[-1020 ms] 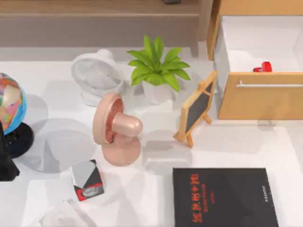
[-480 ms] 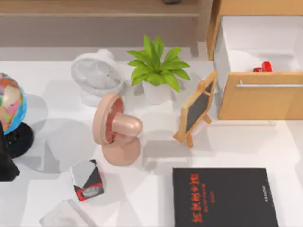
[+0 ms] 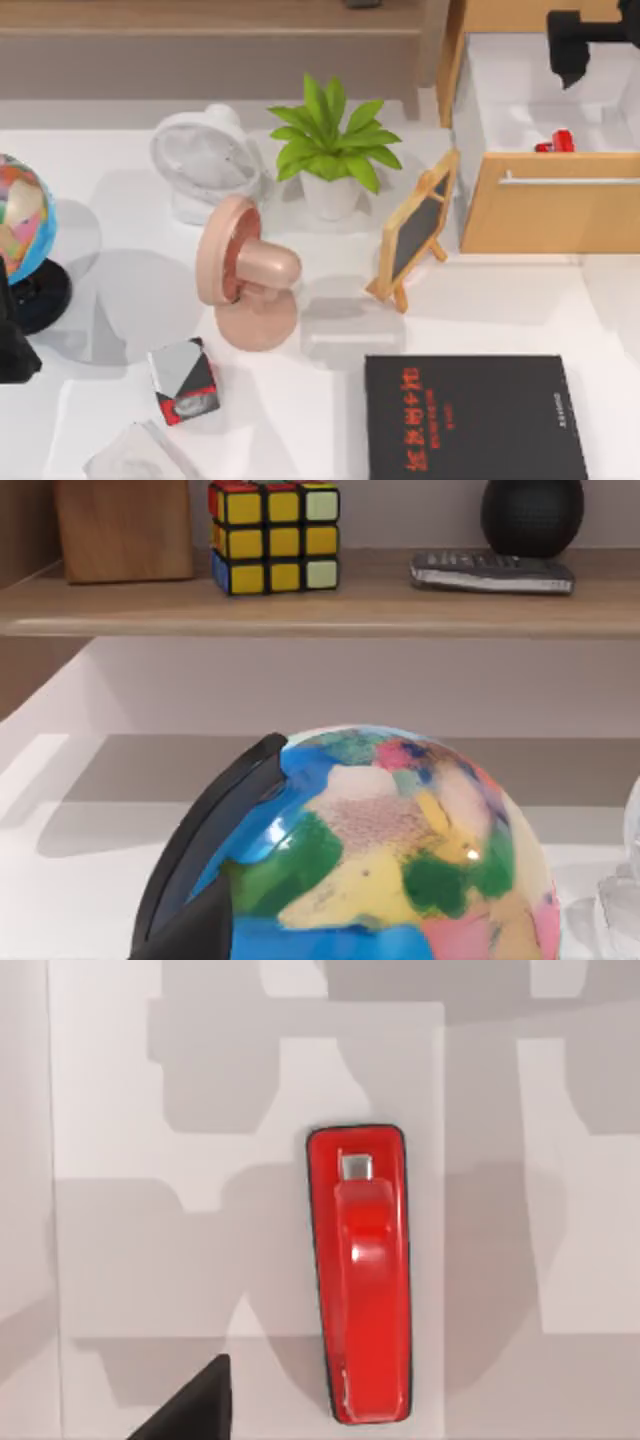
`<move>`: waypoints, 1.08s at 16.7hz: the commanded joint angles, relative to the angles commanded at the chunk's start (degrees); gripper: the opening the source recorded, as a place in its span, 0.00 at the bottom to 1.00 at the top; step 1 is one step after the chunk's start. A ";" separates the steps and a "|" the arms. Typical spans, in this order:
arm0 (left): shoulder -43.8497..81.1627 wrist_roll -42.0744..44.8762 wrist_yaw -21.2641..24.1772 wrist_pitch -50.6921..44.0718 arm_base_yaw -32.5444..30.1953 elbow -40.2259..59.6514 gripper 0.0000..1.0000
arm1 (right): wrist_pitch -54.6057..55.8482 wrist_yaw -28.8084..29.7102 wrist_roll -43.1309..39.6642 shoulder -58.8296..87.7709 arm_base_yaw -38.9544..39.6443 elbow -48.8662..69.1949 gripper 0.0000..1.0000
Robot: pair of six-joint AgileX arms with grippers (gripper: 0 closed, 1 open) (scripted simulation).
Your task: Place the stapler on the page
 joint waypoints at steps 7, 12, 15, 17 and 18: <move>0.00 0.00 0.00 0.00 0.00 0.00 1.00 | -10.59 -1.46 0.98 15.48 1.31 12.69 1.00; 0.00 0.00 0.00 0.00 0.00 0.00 1.00 | -10.49 -1.41 0.94 15.49 1.00 12.54 1.00; 0.00 0.00 0.00 0.00 0.00 0.00 1.00 | -10.41 -1.52 -0.45 15.34 1.15 12.19 1.00; 0.00 0.00 0.00 0.00 0.00 0.00 1.00 | -10.15 -1.66 -1.97 15.07 1.19 11.59 1.00; 0.00 0.00 0.00 0.00 0.00 0.00 1.00 | -9.95 -1.72 -2.50 14.91 1.18 11.23 1.00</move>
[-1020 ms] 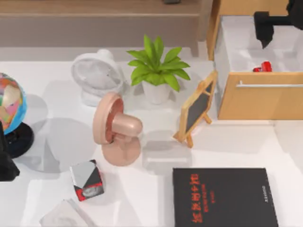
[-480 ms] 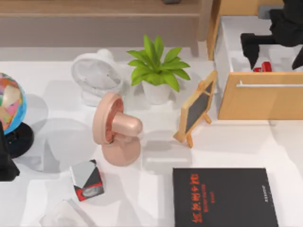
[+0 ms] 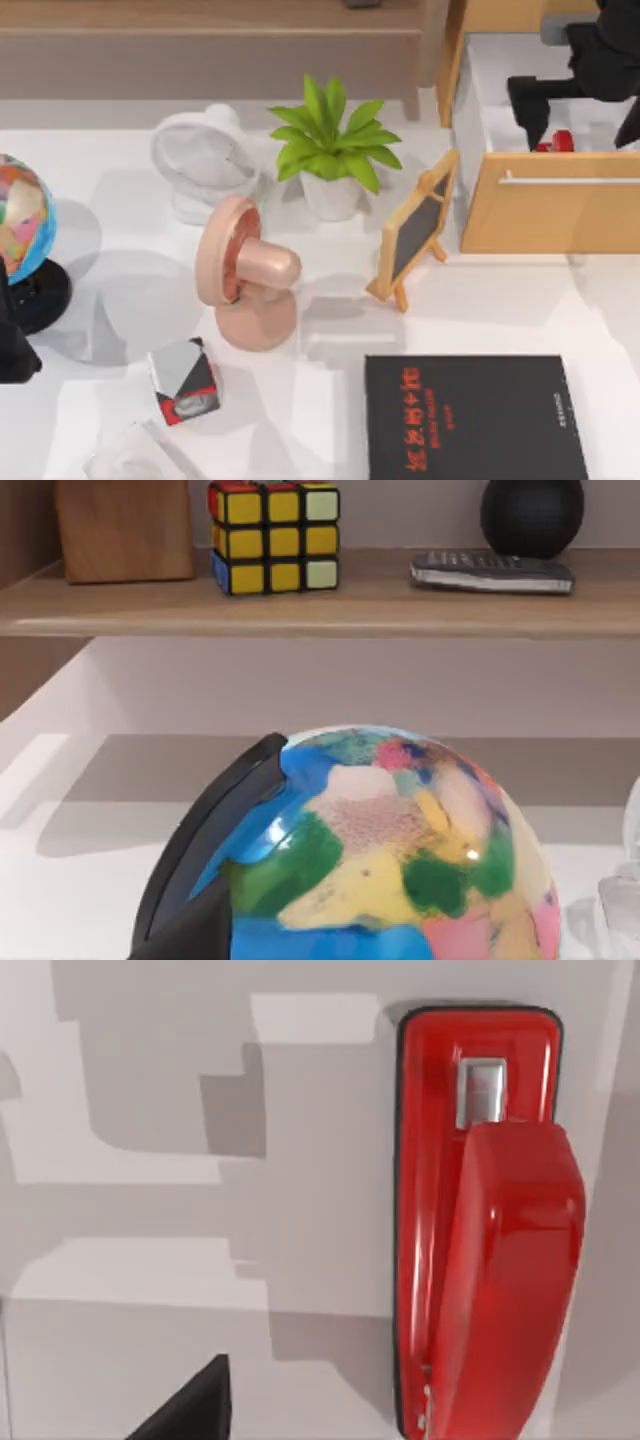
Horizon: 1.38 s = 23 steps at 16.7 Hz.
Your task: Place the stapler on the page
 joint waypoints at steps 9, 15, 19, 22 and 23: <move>0.00 0.00 0.00 0.00 0.00 0.00 1.00 | 3.27 -0.15 -0.59 -1.22 0.07 -4.22 1.00; 0.00 0.00 0.00 0.00 0.00 0.00 1.00 | 6.47 -0.08 -0.48 0.14 0.18 -6.20 1.00; 0.00 0.00 0.00 0.00 0.00 0.00 1.00 | 8.32 -0.06 -0.55 1.90 0.07 -5.94 1.00; 0.00 0.00 0.00 0.00 0.00 0.00 1.00 | 8.86 -0.11 -0.57 2.78 -0.02 -5.83 1.00; 0.00 0.00 0.00 0.00 0.00 0.00 1.00 | 8.86 -0.11 -0.57 2.78 -0.02 -5.83 1.00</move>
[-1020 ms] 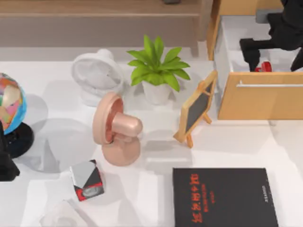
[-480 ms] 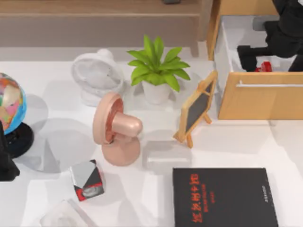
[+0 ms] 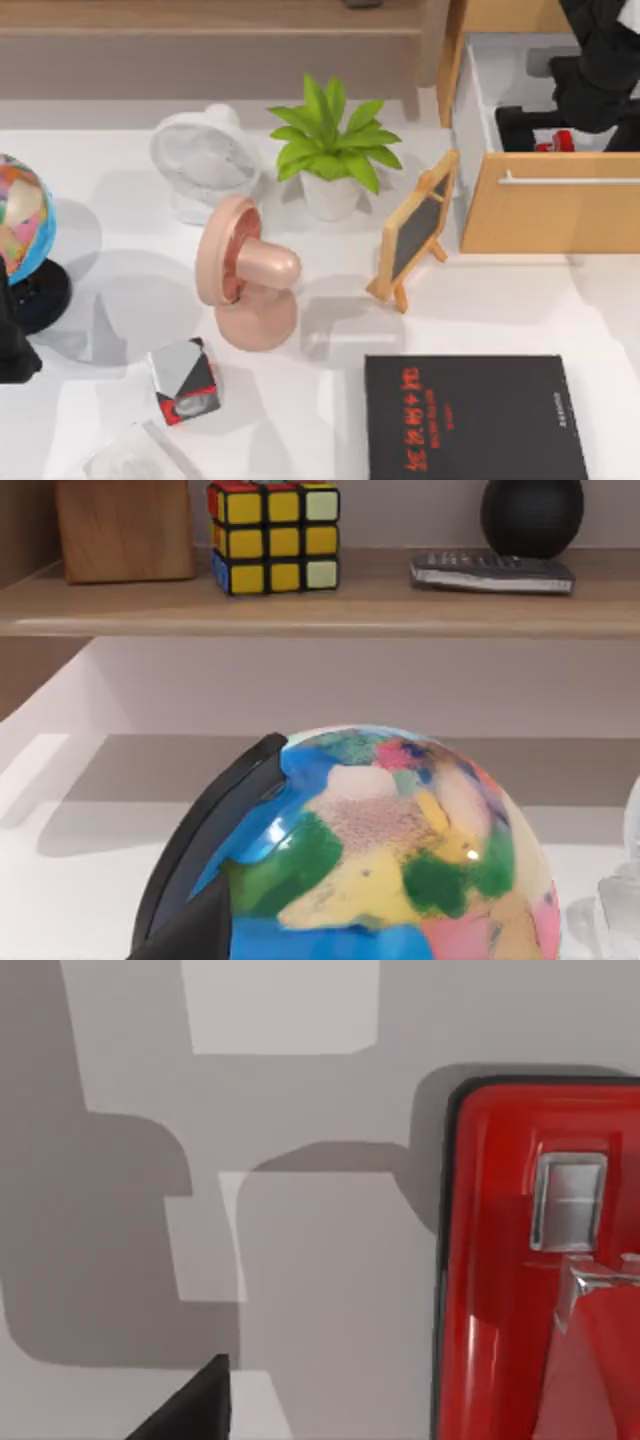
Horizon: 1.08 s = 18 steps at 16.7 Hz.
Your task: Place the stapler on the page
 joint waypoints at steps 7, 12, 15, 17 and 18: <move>0.00 0.00 0.00 0.00 0.00 0.00 1.00 | 0.00 0.00 0.00 0.00 0.00 0.00 0.62; 0.00 0.00 0.00 0.00 0.00 0.00 1.00 | 0.00 0.00 0.00 0.00 0.00 0.00 0.25; 0.00 0.00 0.00 0.00 0.00 0.00 1.00 | 0.00 0.00 0.00 0.00 0.00 0.00 0.02; 0.00 0.00 0.00 0.00 0.00 0.00 1.00 | 0.00 0.00 0.00 0.00 0.00 0.00 0.00; 0.00 0.00 0.00 0.00 0.00 0.00 1.00 | 0.00 0.00 0.00 0.00 0.00 0.00 0.00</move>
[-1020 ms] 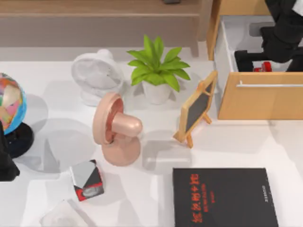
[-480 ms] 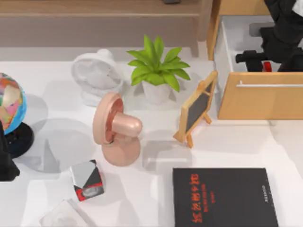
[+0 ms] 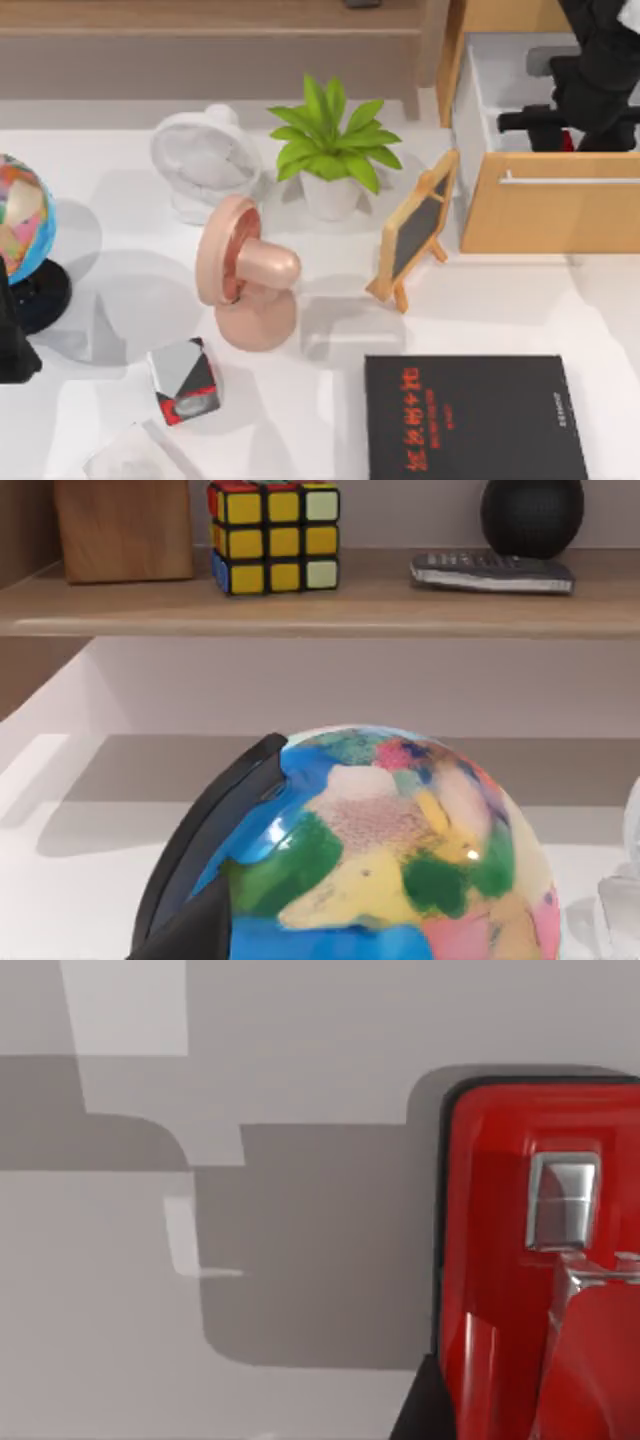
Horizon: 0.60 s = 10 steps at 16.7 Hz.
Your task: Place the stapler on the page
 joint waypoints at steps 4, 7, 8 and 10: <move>0.00 0.00 0.00 0.00 0.00 0.00 1.00 | 0.00 0.00 0.00 0.00 0.00 0.00 0.00; 0.00 0.00 0.00 0.00 0.00 0.00 1.00 | -0.01 -0.04 0.08 -0.29 -0.03 0.02 0.00; 0.00 0.00 0.00 0.00 0.00 0.00 1.00 | -0.10 0.08 -0.24 -0.80 0.10 0.05 0.00; 0.00 0.00 0.00 0.00 0.00 0.00 1.00 | -0.39 0.64 -1.33 -2.83 0.54 -0.64 0.00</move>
